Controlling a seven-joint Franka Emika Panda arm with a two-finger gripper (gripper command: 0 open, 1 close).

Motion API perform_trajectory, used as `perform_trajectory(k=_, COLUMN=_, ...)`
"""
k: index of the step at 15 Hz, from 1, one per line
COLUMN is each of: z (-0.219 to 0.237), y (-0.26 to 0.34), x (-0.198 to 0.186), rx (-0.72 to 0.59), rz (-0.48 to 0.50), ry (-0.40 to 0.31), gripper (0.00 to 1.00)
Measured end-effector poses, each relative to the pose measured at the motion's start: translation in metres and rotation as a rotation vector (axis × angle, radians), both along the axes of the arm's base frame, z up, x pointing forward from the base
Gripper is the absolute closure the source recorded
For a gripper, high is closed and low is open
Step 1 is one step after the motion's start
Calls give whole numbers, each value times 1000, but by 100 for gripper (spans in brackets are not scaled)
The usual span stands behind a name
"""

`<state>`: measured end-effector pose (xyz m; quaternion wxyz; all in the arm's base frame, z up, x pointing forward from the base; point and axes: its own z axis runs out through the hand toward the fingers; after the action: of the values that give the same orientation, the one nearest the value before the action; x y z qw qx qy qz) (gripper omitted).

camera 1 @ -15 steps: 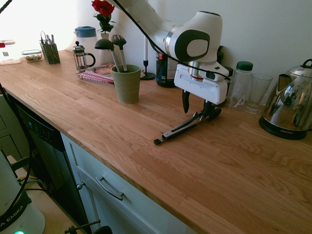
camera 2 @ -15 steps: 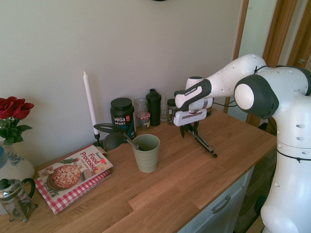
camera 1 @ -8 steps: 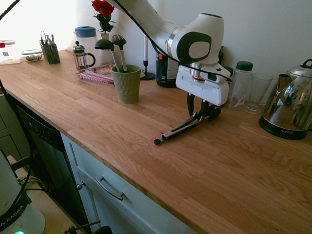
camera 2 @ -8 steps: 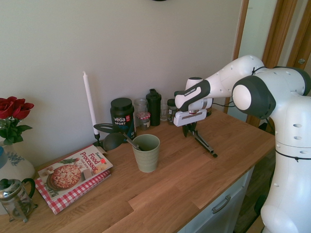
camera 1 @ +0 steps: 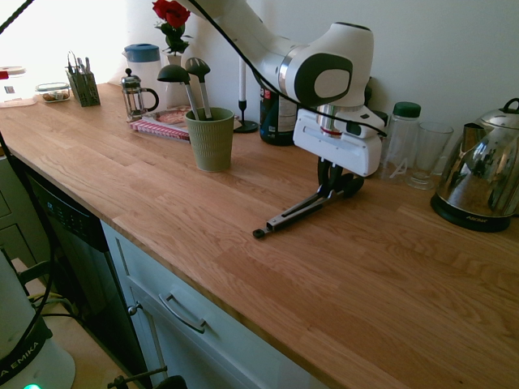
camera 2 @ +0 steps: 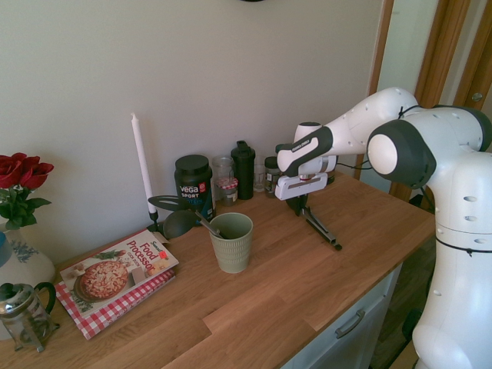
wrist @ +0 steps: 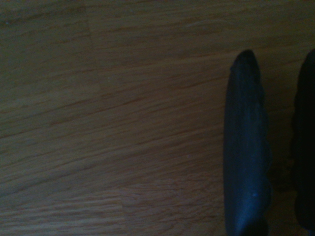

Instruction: Put the tongs back in the holder

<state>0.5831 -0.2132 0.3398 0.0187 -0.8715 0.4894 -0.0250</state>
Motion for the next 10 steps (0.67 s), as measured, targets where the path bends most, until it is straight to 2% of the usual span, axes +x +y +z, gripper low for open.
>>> perform_trajectory(k=4, z=21, y=-2, x=-4, rx=1, rz=-2, ry=-18, gripper=100)
perform_trajectory(k=10, z=130, y=15, x=-37, rx=36, rz=40, ry=-44, gripper=100)
